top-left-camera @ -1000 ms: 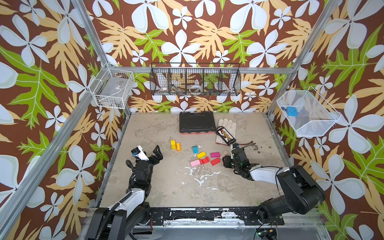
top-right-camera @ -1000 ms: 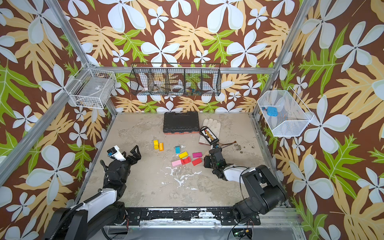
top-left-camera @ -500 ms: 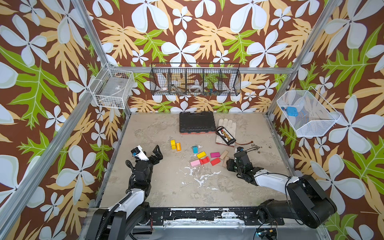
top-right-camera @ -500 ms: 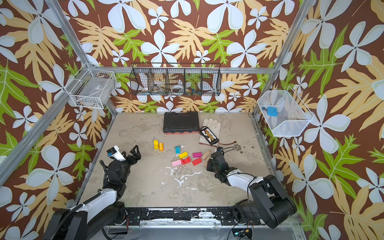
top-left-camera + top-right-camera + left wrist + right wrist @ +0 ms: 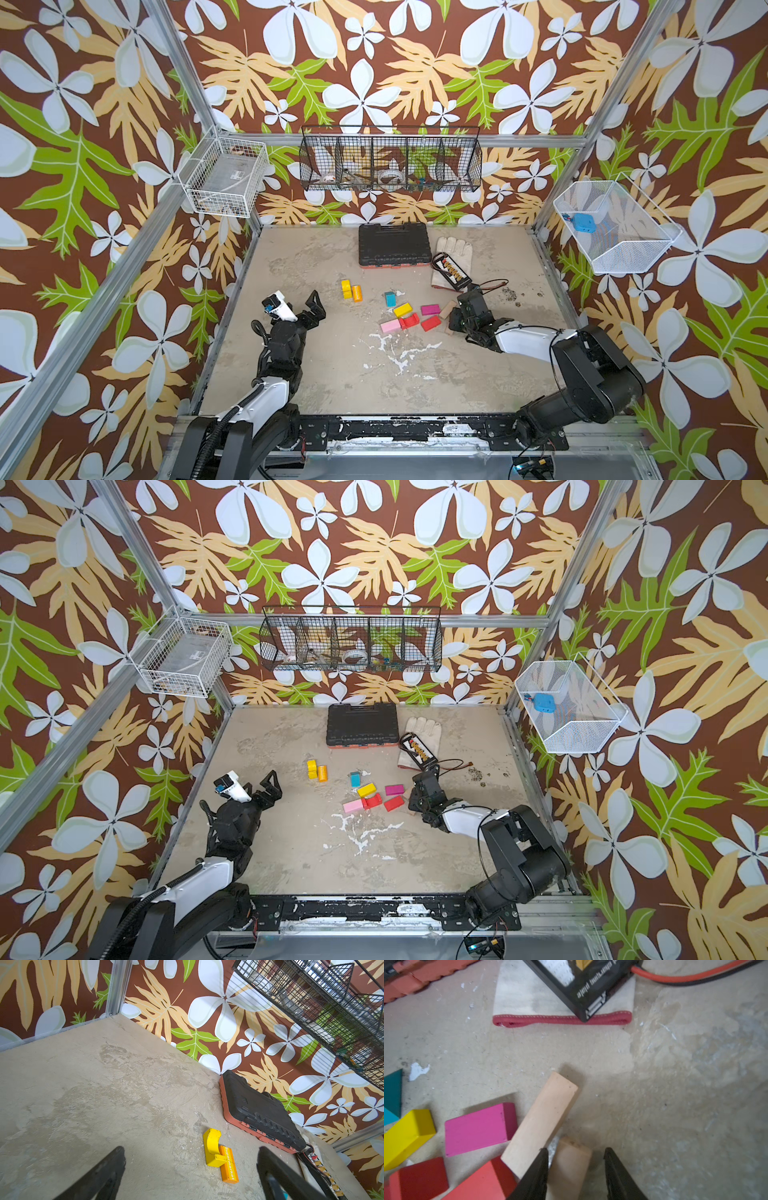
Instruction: Build the wood block tower
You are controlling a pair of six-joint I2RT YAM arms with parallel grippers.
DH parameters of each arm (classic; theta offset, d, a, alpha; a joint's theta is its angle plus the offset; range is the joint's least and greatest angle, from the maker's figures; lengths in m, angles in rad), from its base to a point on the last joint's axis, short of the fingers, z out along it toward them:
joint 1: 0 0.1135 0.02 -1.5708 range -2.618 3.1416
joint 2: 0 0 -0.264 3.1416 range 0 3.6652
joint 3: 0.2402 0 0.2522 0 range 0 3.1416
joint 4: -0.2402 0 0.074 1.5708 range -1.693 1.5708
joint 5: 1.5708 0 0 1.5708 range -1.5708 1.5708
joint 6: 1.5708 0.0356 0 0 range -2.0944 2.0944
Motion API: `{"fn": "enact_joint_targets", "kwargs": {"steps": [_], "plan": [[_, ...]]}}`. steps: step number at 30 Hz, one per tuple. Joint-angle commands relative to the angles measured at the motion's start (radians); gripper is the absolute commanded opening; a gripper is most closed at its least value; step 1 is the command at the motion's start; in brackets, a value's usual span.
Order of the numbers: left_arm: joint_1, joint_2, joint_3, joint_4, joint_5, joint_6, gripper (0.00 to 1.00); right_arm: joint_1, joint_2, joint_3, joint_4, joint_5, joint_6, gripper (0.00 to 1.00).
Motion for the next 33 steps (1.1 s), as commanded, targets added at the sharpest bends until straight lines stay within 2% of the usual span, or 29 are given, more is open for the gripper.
{"fn": "enact_joint_targets", "kwargs": {"steps": [1, 7, 13, 21, 27, 33], "plan": [[-0.002, -0.005, 0.002, 0.014, -0.008, 0.002, 1.00, 0.001, 0.001, -0.006, -0.028, 0.030, 0.008, 0.43], [-0.002, -0.010, 0.000, 0.015, -0.004, 0.002, 1.00, 0.003, -0.050, -0.069, -0.041, 0.059, 0.037, 0.37], [-0.002, -0.017, -0.005, 0.019, -0.006, 0.002, 1.00, 0.017, -0.167, -0.149, -0.059, 0.075, 0.076, 0.37], [-0.001, -0.027, -0.013, 0.021, -0.004, 0.001, 1.00, 0.025, -0.336, -0.204, -0.065, 0.089, 0.080, 0.56], [-0.001, -0.027, -0.013, 0.021, -0.001, 0.002, 1.00, 0.012, -0.276, -0.150, -0.023, 0.083, 0.031, 0.58], [-0.001, -0.021, -0.008, 0.021, -0.006, 0.001, 1.00, -0.008, -0.155, -0.079, 0.008, 0.014, -0.031, 0.58]]}}
